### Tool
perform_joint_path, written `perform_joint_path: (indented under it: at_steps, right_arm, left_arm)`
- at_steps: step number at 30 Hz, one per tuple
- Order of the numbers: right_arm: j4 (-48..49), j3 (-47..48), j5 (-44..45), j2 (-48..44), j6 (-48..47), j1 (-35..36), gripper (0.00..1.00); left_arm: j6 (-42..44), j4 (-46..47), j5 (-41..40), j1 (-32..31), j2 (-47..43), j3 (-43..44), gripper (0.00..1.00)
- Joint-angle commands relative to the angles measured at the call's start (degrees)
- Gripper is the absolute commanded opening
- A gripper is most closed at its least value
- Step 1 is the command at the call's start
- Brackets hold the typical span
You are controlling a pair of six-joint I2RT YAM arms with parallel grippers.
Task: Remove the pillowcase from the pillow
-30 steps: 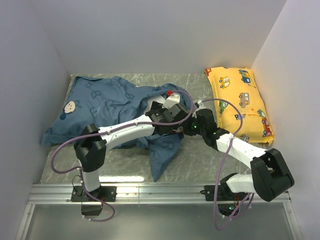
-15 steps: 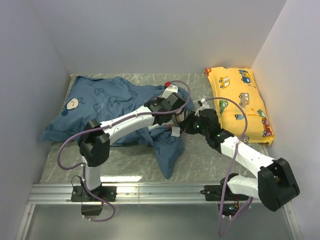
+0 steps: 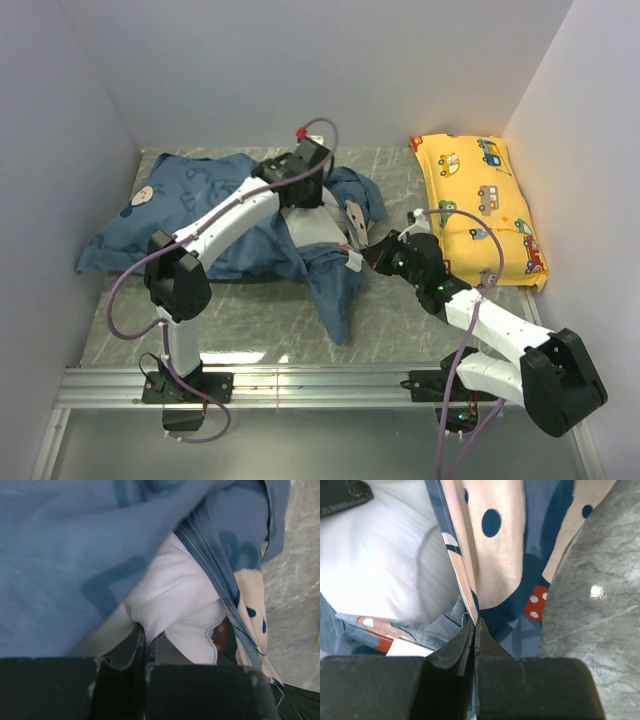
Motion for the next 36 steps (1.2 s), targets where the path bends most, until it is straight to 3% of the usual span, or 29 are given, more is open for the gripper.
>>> perform_joint_path:
  at_steps: [1,5,9,14,19,21,24,30,36]
  right_arm:
    - [-8.3,-4.3,4.9,-2.5,0.7,0.3,0.00]
    - [-8.9,-5.7,8.3,-3.3,1.5,0.2,0.00]
    - [-7.5,-6.4,9.4,-0.3,2.4,0.2,0.00]
    - [-3.4,-6.8,8.5,5.5,3.9,0.2,0.00]
    - [-0.3,-6.0,6.7,11.0,4.2,0.2,0.00]
    - [-0.3,-3.8,6.3,12.4,2.8,0.2,0.00]
    - [-1.4,-0.3,3.0,12.7,-0.1,0.2,0.09]
    - [-10.5,8.1,3.3,6.0,-6.2,0.5,0.39]
    - [-17.8,13.6,6.0,-3.6,-10.2,4.4,0.61]
  left_arm:
    - [2.0,4.5,-3.6,10.5,-3.3,6.7,0.00]
    - [0.4,6.0,2.3,15.6,-5.9,5.8,0.00]
    - [-5.4,11.3,16.5,22.0,-10.2,1.6,0.00]
    - [-8.3,11.3,26.1,25.9,-10.4,5.1,0.00]
    - [-9.1,11.7,31.2,24.7,-14.0,3.8,0.00]
    - [-8.6,14.8,32.2,22.8,-16.8,-2.7,0.00]
    - [-8.2,18.7,29.9,17.7,-23.3,-13.7,0.00]
    - [-9.8,24.6,21.5,8.6,-35.1,-32.2,0.00]
    - [-10.7,27.2,18.5,3.8,-39.7,-38.2,0.00]
